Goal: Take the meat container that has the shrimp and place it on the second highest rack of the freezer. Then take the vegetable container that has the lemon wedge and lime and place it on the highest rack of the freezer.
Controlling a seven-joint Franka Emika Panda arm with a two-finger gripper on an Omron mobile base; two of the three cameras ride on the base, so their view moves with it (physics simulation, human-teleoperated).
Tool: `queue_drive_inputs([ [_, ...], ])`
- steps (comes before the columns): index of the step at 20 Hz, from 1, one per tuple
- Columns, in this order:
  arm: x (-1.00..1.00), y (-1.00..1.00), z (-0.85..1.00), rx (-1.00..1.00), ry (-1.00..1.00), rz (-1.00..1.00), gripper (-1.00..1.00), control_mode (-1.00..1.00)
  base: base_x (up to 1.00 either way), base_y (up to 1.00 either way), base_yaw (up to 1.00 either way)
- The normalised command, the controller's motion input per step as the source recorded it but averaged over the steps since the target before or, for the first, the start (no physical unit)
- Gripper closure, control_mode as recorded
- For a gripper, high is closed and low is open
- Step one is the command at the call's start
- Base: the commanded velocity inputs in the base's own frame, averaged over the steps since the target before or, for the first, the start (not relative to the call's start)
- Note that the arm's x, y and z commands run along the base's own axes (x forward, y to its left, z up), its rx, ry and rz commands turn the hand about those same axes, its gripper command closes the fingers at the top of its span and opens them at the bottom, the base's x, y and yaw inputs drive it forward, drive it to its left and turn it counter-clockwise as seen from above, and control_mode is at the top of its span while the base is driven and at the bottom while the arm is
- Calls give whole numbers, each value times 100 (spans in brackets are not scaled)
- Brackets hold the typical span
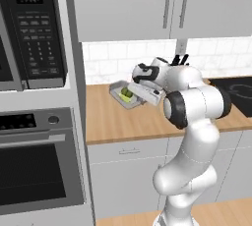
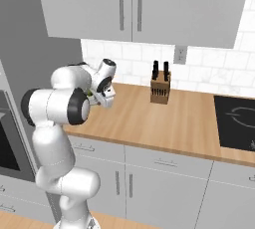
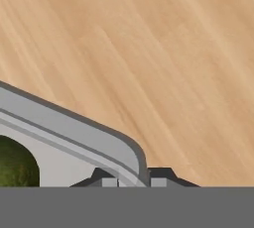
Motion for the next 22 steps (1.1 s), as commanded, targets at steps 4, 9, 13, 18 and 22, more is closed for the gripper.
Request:
queue_drive_inputs([
  [4, -80, -16, 100, -20, -30, 55, 100, -100, 0, 0, 0],
  [9, -87, -25, 74, -15, -27, 58, 100, -100, 0, 0, 0],
  [13, -84, -38, 24, -4, -19, 63, 100, -100, 0, 0, 0],
  [18, -36, -30, 32, -3, -11, 61, 100, -100, 0, 0, 0],
  [22, -21, -4, 44, -18, -6, 41, 100, -100, 0, 0, 0],
])
